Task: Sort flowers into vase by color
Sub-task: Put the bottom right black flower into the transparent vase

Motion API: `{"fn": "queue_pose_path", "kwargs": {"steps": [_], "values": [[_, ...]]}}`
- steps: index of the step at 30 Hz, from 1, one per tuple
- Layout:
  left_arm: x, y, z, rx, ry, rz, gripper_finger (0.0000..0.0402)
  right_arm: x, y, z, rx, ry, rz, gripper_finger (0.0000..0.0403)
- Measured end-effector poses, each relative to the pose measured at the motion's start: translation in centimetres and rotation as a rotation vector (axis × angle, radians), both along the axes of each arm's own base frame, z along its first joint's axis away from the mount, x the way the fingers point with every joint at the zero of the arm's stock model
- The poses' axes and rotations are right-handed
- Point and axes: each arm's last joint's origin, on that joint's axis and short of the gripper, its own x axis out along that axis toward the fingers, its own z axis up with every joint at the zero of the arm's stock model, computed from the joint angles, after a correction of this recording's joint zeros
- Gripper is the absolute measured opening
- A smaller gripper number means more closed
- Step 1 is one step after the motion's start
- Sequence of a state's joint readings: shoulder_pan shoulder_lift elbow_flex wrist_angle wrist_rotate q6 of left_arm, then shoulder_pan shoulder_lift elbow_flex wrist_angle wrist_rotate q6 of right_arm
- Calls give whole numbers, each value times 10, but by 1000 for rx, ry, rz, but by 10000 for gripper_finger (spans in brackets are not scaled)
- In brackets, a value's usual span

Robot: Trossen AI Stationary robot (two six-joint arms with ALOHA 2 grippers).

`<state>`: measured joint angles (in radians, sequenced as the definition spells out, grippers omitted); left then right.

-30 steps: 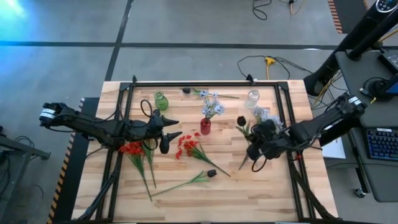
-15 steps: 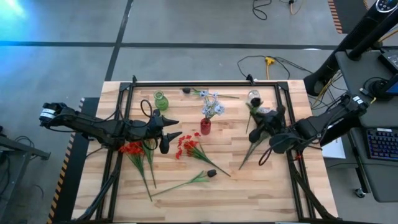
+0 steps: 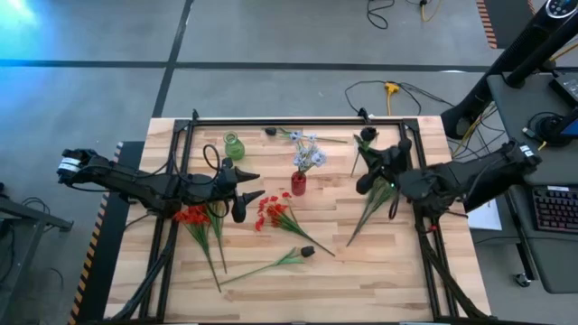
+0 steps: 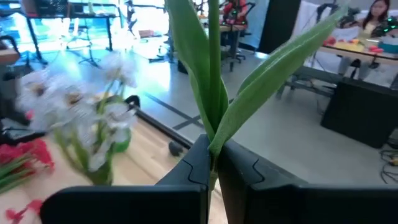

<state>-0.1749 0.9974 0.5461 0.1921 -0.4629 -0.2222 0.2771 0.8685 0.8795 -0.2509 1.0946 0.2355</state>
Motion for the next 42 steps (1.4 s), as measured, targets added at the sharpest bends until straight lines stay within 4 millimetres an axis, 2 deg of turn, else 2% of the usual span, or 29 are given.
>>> {"fn": "queue_pose_path", "kwargs": {"steps": [13, 24, 34, 42], "values": [[0, 0, 0, 8, 1, -1, 236, 3, -55, 16, -71, -26, -112, 12], [0, 0, 0, 22, 5, -3, 236, -6, -104, 16, -51, -16, -137, 12], [0, 0, 0, 25, 6, -4, 236, -26, -115, 24, -70, -36, -210, 12], [0, 0, 0, 25, 6, -4, 236, -28, -118, 21, -97, 25, -322, 12]]}}
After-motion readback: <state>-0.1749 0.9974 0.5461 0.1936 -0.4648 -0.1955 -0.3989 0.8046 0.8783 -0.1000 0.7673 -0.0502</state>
